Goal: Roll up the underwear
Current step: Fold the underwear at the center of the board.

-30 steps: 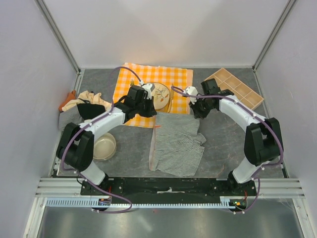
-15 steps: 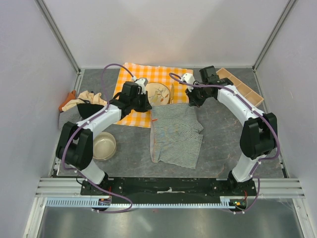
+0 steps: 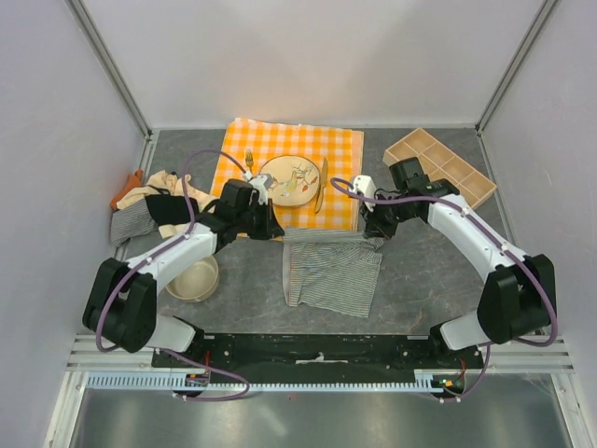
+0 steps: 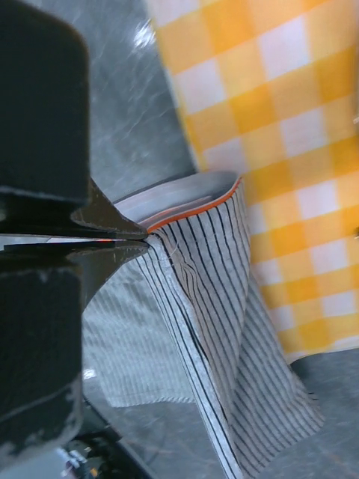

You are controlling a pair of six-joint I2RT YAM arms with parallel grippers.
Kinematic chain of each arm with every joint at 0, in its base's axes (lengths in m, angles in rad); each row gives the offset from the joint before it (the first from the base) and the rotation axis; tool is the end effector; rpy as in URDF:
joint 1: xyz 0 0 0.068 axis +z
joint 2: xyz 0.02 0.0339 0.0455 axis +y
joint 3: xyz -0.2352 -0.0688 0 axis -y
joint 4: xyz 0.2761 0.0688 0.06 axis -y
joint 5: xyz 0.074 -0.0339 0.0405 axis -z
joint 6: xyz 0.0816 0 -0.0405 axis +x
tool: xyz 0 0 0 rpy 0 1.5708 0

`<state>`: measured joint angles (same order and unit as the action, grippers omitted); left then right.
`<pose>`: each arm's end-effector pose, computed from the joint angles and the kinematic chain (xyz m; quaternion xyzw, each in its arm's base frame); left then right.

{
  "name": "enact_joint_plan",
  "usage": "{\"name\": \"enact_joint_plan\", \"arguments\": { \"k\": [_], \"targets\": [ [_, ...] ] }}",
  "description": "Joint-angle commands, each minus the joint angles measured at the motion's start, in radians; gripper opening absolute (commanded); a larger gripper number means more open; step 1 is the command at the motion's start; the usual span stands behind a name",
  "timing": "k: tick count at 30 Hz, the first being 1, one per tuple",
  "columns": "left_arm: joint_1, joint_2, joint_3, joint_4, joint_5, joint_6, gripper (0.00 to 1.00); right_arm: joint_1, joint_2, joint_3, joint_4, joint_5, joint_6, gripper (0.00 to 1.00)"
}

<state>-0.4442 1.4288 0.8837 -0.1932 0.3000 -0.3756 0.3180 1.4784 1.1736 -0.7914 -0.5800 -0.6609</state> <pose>0.3204 -0.1792 0.1522 0.0914 0.9017 -0.2847 0.3122 0.3134 0.1502 0.1955 -0.4972 0.7904 0.2354 0.2694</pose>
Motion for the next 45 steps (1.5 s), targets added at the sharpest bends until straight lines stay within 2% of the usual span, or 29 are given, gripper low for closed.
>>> {"name": "enact_joint_plan", "arguments": {
  "k": [1, 6, 11, 15, 24, 30, 31, 32, 34, 35, 36, 37, 38, 42, 45],
  "targets": [
    [-0.034, -0.112, -0.093, 0.000, 0.077, -0.104, 0.02, 0.018, -0.082, -0.078, -0.069, -0.093, -0.104, 0.00],
    [-0.089, -0.227, -0.207, 0.024, 0.080, -0.184, 0.02, 0.062, -0.127, -0.159, -0.127, -0.116, -0.157, 0.00],
    [-0.157, -0.260, -0.272, 0.024, 0.061, -0.239, 0.02, 0.151, -0.141, -0.213, -0.146, -0.115, -0.186, 0.00],
    [-0.169, -0.291, -0.336, 0.043, 0.051, -0.279, 0.02, 0.207, -0.130, -0.244, -0.129, -0.075, -0.172, 0.00],
    [-0.182, -0.352, -0.416, 0.046, 0.044, -0.315, 0.02, 0.237, -0.124, -0.265, -0.134, -0.009, -0.195, 0.00],
    [-0.189, -0.327, -0.431, 0.052, 0.051, -0.315, 0.02, 0.273, -0.090, -0.282, -0.138, 0.003, -0.207, 0.00],
    [-0.191, -0.321, -0.433, 0.054, 0.059, -0.316, 0.04, 0.286, -0.084, -0.284, -0.144, 0.003, -0.212, 0.02],
    [-0.194, -0.323, -0.437, 0.054, 0.062, -0.321, 0.07, 0.294, -0.079, -0.284, -0.152, 0.002, -0.226, 0.09],
    [-0.203, -0.344, -0.443, 0.048, 0.073, -0.329, 0.19, 0.312, -0.066, -0.287, -0.181, -0.003, -0.244, 0.18],
    [-0.205, -0.356, -0.451, 0.041, 0.077, -0.338, 0.23, 0.316, -0.060, -0.285, -0.213, -0.009, -0.275, 0.27],
    [-0.206, -0.372, -0.453, 0.014, 0.077, -0.345, 0.27, 0.314, -0.055, -0.282, -0.236, -0.020, -0.295, 0.31],
    [-0.209, -0.395, -0.454, -0.003, 0.080, -0.351, 0.38, 0.316, -0.052, -0.278, -0.255, -0.030, -0.313, 0.34],
    [-0.211, -0.448, -0.456, -0.015, 0.080, -0.362, 0.39, 0.316, -0.047, -0.270, -0.281, -0.035, -0.324, 0.37],
    [-0.211, -0.590, -0.439, -0.092, 0.039, -0.373, 0.45, 0.299, -0.049, -0.233, -0.279, -0.026, -0.298, 0.38],
    [-0.209, -0.594, -0.398, -0.109, -0.027, -0.344, 0.46, 0.242, -0.024, -0.184, -0.171, -0.015, -0.154, 0.31]
  ]
}}
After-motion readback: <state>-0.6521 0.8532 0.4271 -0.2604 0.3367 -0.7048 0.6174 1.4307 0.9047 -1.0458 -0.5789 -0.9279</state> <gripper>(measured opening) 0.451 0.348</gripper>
